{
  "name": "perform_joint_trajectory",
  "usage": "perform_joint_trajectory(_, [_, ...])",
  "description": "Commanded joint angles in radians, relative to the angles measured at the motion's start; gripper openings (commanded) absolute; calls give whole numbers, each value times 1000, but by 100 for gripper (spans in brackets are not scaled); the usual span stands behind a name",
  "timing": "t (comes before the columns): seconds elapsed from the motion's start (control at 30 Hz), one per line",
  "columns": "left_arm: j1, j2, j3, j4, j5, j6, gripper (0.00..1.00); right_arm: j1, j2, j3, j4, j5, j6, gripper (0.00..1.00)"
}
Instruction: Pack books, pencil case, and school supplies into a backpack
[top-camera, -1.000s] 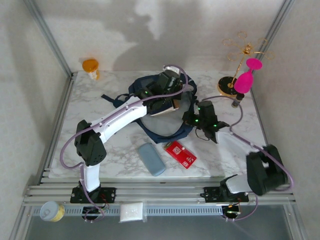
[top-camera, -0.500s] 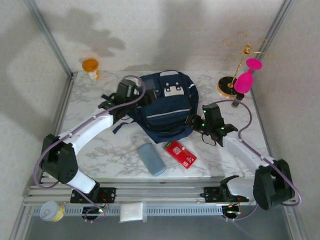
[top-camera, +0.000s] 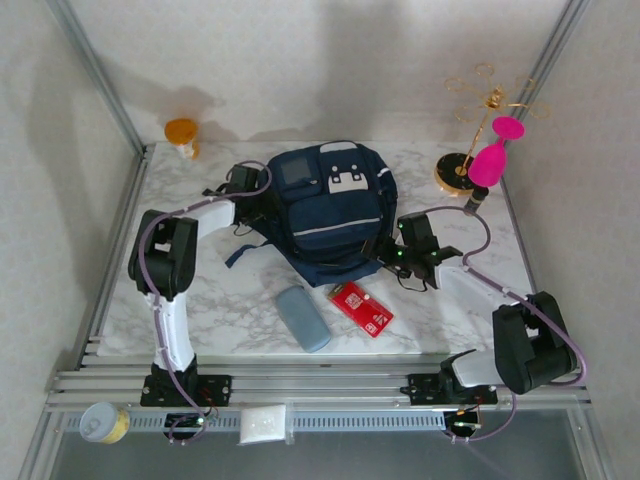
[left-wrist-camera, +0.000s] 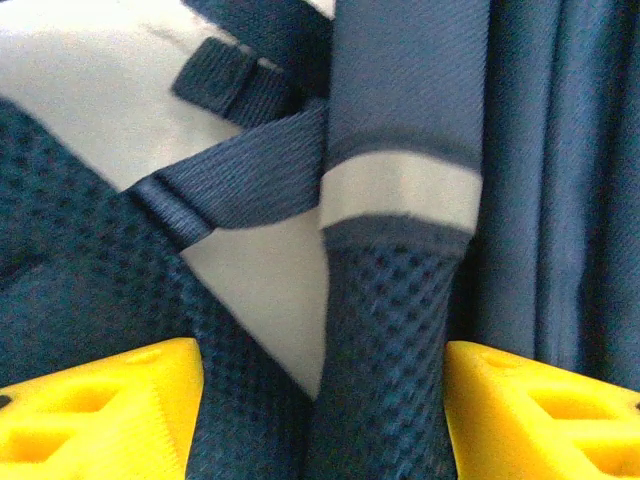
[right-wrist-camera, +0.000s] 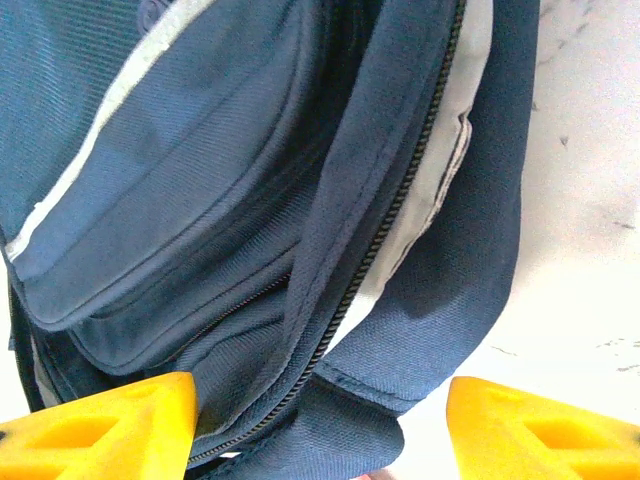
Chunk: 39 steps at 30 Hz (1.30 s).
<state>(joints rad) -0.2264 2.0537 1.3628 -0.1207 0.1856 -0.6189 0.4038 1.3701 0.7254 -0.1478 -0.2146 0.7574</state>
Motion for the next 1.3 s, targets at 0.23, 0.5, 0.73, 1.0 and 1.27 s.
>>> perform_joint_trajectory(0.23, [1,34,17,170,69,-90,20,-2,73,8,98,-37,11,65])
perform_joint_trajectory(0.5, [31,-177,-160,181,45,-136,0,-48,235,191,149,-64,-31,60])
perform_joint_trajectory(0.73, [12,-488,-510,295,18,-356,0,-87,480,517,131,-106,-118,60])
perform_joint_trajectory(1.0, [-97,-743,-752,361,-148,-578,0,-86,729,850,13,-103,-207,66])
perform_joint_trajectory(1.27, [-174,-685,-753,394,-211,-709,0,-87,523,724,-132,114,-251,79])
